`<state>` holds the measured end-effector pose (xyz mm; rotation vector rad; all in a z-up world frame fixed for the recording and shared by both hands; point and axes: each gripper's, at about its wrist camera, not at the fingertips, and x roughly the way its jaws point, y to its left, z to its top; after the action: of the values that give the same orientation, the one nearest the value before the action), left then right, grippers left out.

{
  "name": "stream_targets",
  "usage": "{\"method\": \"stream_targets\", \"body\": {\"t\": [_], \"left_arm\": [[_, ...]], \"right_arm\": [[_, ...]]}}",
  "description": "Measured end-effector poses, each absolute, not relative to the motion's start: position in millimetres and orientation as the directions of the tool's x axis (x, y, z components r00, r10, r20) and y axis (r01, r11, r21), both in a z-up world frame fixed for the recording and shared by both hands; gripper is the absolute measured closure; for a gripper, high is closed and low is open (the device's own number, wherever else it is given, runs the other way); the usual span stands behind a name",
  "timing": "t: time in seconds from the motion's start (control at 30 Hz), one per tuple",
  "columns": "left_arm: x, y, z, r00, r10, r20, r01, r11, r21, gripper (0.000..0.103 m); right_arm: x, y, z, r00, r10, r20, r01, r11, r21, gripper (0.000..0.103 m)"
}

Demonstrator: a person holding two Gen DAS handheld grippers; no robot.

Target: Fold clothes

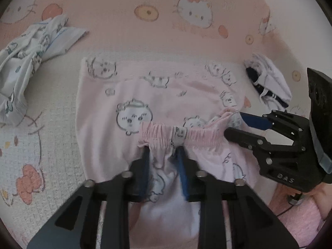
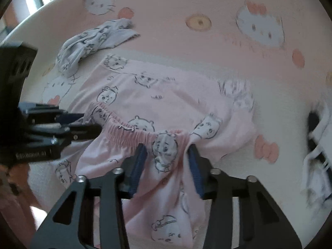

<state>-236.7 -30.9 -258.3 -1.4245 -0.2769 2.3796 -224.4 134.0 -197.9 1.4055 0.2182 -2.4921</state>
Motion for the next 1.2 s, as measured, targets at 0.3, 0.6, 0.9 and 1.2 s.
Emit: {"method": "stream_targets", "body": {"t": [0.3, 0.6, 0.9, 1.2], "left_arm": [[-244.6, -36.6, -262.6, -0.42, 0.373, -0.827, -0.159, -0.928, -0.337, 0.087], [-246.6, -36.4, -268.5, -0.409, 0.384, -0.828, -0.147, -0.923, -0.355, 0.087], [-245.7, -43.1, -269.6, -0.404, 0.385, -0.83, -0.141, -0.923, -0.359, 0.086], [-246.2, -45.9, -269.8, -0.401, 0.396, -0.826, -0.133, -0.917, -0.375, 0.086]], "right_arm": [[-237.6, 186.2, -207.4, -0.425, 0.055, -0.903, 0.088, -0.991, -0.102, 0.05], [-241.5, 188.4, -211.8, -0.407, -0.057, -0.912, 0.081, -0.996, 0.026, 0.049], [-248.6, 222.5, -201.6, -0.451, 0.105, -0.886, -0.114, -0.992, -0.059, 0.041], [-262.8, 191.1, -223.6, -0.399, 0.003, -0.917, 0.044, -0.999, -0.022, 0.055]]}}
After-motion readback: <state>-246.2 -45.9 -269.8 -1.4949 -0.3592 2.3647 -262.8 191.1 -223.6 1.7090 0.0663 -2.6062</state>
